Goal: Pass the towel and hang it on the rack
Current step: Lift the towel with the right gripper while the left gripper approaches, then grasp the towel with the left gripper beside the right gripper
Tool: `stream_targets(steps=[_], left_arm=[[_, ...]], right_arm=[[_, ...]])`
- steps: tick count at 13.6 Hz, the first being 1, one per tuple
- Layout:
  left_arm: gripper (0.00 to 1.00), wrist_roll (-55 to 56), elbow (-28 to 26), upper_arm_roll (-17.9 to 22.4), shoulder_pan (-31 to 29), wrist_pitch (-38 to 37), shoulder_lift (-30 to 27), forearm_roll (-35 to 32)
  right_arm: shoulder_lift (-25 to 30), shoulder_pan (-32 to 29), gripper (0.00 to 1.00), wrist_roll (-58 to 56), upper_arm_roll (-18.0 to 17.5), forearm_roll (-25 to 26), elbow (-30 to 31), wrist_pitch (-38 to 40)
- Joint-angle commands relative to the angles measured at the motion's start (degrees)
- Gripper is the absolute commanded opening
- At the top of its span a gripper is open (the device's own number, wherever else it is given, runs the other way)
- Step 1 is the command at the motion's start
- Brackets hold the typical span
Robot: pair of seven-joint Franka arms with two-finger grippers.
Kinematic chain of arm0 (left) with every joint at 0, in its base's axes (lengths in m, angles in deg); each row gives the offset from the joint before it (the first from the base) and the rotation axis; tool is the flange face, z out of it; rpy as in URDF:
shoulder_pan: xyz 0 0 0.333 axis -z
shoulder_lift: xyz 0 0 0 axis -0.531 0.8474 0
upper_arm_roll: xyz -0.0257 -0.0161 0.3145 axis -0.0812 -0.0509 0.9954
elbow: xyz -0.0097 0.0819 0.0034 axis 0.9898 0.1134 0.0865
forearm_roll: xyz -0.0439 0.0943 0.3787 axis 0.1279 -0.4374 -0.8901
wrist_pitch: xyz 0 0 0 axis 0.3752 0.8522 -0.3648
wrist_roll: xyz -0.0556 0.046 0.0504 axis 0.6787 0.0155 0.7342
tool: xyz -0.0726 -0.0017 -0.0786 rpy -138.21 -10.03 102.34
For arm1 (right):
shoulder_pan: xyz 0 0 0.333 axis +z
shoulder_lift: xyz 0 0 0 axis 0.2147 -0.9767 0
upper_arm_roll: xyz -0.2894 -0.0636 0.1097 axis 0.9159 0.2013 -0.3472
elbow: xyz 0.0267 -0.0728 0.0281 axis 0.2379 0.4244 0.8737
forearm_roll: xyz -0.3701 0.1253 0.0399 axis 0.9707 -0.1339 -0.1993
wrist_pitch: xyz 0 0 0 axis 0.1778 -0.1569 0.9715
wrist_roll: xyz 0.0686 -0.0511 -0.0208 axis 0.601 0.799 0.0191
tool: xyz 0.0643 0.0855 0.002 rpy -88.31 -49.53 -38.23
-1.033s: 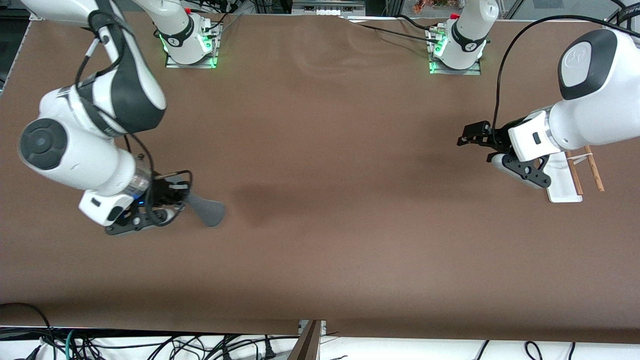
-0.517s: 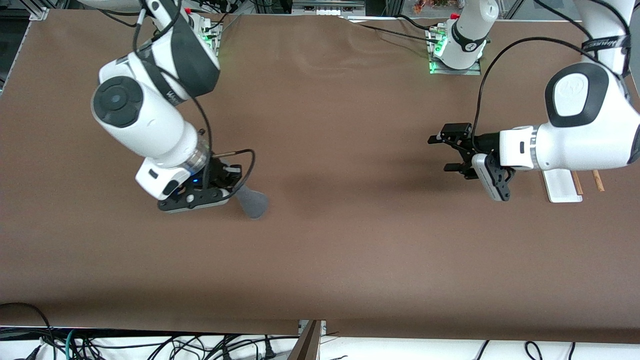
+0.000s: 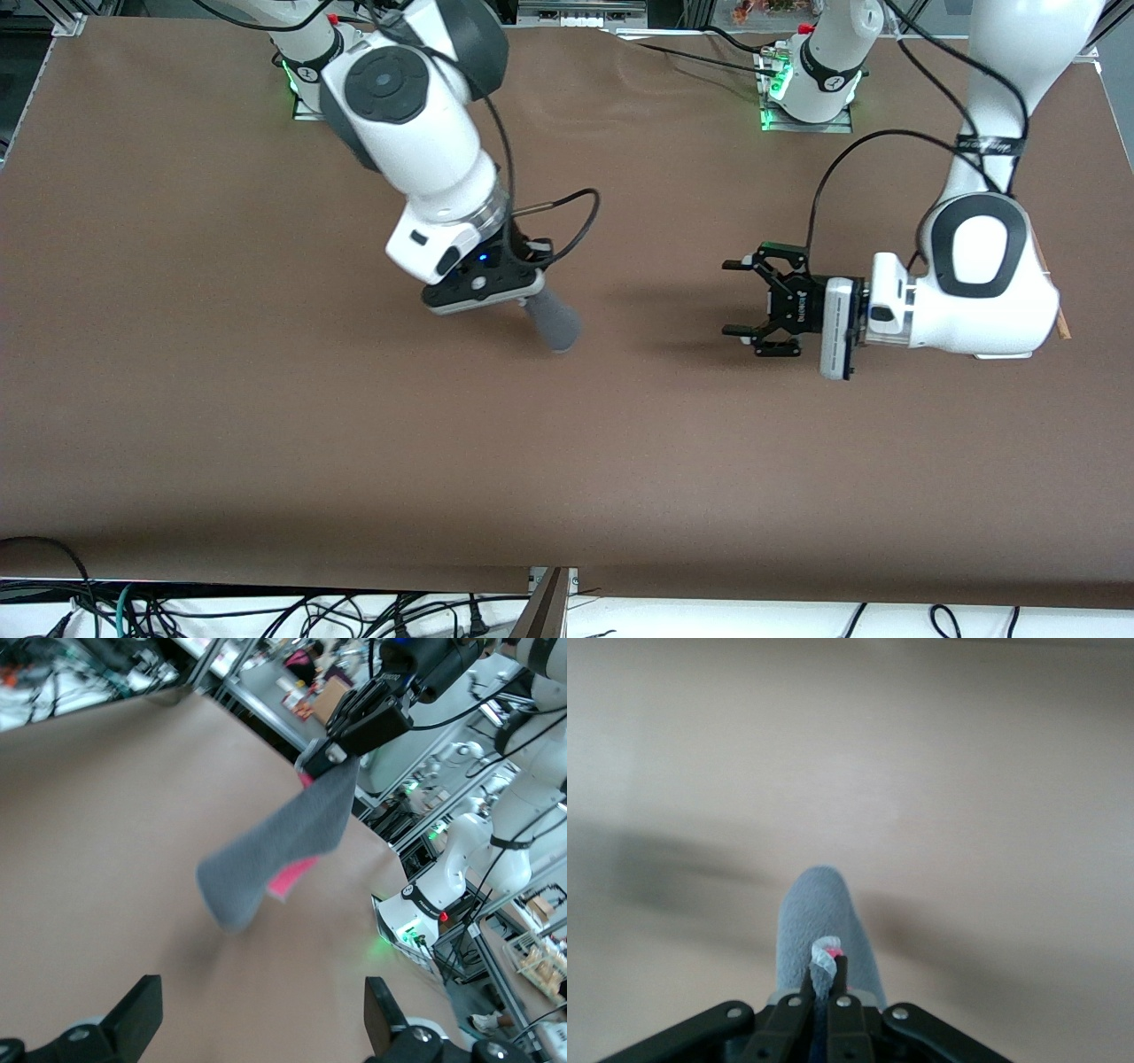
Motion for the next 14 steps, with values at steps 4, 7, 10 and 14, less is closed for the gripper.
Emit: stream_targets(steps=[4, 7, 10, 14], left_arm=[[1.00, -26.4, -2.1, 0.0, 5.7, 2.1, 4.6, 11.0], [1.00, -36.4, -5.7, 0.0, 7.9, 2.2, 5.5, 15.4], [1.00, -43.4, -10.0, -0.2, 7.6, 0.4, 5.7, 17.9], [1.00, -46.0, -11.9, -0.1, 5.4, -7.1, 5.8, 17.1]], right_arm=[[-3.3, 8.7, 0.00, 9.2, 0.7, 0.3, -1.6, -6.4], [-4.1, 10.7, 0.00, 10.3, 0.8, 0.3, -1.7, -8.9], [-4.2, 10.9, 0.00, 10.3, 0.8, 0.3, -1.7, -9.0], [-4.2, 10.8, 0.00, 10.3, 0.8, 0.3, -1.7, -9.6]])
